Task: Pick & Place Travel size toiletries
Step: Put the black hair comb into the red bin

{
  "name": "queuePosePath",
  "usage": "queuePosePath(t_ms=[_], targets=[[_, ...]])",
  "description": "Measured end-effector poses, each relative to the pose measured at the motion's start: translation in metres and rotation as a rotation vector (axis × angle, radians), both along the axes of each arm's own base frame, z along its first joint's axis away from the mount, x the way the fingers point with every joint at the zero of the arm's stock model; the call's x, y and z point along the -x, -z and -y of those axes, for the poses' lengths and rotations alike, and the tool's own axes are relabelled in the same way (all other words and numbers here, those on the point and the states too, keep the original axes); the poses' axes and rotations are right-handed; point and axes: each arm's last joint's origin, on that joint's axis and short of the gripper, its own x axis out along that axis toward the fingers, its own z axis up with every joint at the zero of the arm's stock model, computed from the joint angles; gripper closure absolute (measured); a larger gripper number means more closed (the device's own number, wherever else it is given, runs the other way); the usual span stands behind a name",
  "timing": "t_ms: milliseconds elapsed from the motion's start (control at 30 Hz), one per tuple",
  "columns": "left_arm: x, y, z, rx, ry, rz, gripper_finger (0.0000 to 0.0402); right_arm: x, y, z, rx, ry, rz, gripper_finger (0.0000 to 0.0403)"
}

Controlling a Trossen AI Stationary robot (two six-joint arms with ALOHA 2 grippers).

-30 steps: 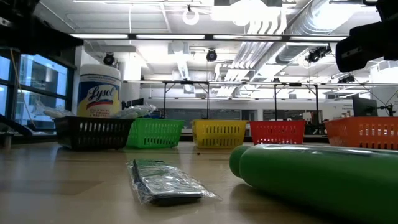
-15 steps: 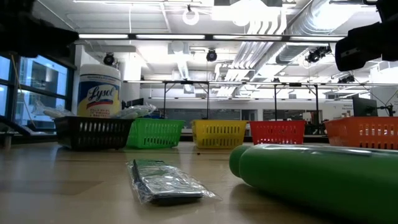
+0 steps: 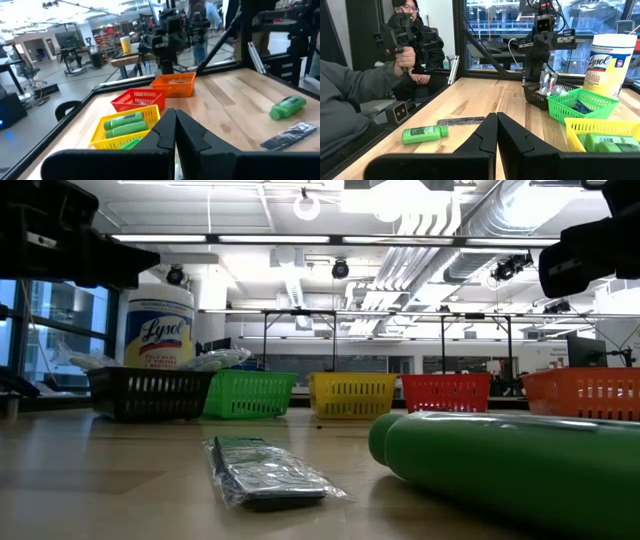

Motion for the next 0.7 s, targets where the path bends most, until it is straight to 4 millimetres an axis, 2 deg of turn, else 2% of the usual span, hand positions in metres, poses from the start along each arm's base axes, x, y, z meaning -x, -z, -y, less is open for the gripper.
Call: queuePosePath(t_ms=[267, 700], targets=[[0.001, 0.003, -0.001, 0.031, 0.044, -0.04, 0.0401, 0.0, 0.001, 0.0, -0.015, -0.001, -0.014, 0.0401], [0.002, 0.007, 0.021, 0.056, 0.163, -0.088, 0.0401, -0.001, 0.001, 0.0, -0.102, 0.027, -0.035, 0.0401]])
